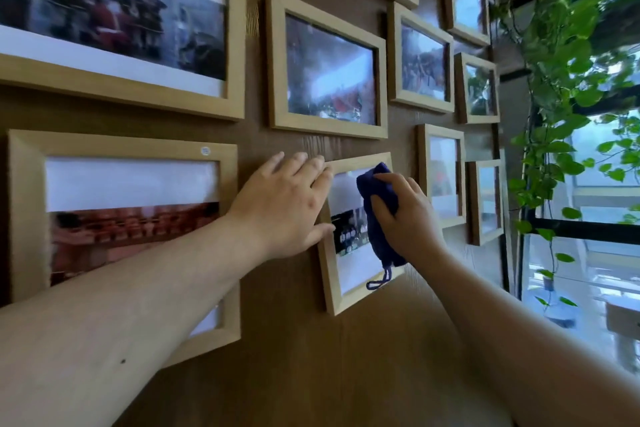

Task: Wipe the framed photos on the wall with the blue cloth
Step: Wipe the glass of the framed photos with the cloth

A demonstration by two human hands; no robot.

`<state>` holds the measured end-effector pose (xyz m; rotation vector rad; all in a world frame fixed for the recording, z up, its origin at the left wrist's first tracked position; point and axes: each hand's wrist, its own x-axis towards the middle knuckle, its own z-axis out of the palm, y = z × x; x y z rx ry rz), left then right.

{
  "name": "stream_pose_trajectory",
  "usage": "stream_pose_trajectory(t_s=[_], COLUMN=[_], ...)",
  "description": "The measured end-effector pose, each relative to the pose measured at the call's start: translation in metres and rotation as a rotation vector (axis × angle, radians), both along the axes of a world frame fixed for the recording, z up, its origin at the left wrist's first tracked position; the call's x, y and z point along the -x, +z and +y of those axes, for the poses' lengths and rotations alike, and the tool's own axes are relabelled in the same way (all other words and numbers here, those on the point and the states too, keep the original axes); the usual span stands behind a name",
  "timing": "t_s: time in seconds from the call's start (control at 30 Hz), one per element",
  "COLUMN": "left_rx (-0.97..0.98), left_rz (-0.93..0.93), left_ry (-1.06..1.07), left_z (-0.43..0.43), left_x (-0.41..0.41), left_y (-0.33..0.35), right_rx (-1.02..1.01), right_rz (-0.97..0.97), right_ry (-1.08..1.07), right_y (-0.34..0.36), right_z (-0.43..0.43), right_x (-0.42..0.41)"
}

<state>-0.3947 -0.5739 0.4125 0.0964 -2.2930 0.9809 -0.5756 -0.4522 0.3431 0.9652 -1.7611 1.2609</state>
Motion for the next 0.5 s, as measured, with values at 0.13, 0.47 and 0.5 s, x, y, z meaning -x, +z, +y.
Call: stream_pose_trajectory(t_s=[0.13,0.47,0.5], left_rx=[-0.027,0.015,0.014], left_rz=[0.014,0.064,0.064], left_ry=[0.061,0.117,0.118], left_z=[-0.008,-0.017,-0.017], left_x=[0.026,0.039,0.040], left_y=[-0.005,-0.011,-0.011], right_rx=[0.022,-0.067,-0.087], right_rz=[0.003,0.270,0.293], right_ry=[0.094,0.164,0.142], right_y=[-0.003,-0.011,-0.012], right_z=[-0.016,-0.034,-0.034], right_x=[0.016,0.010,0.012])
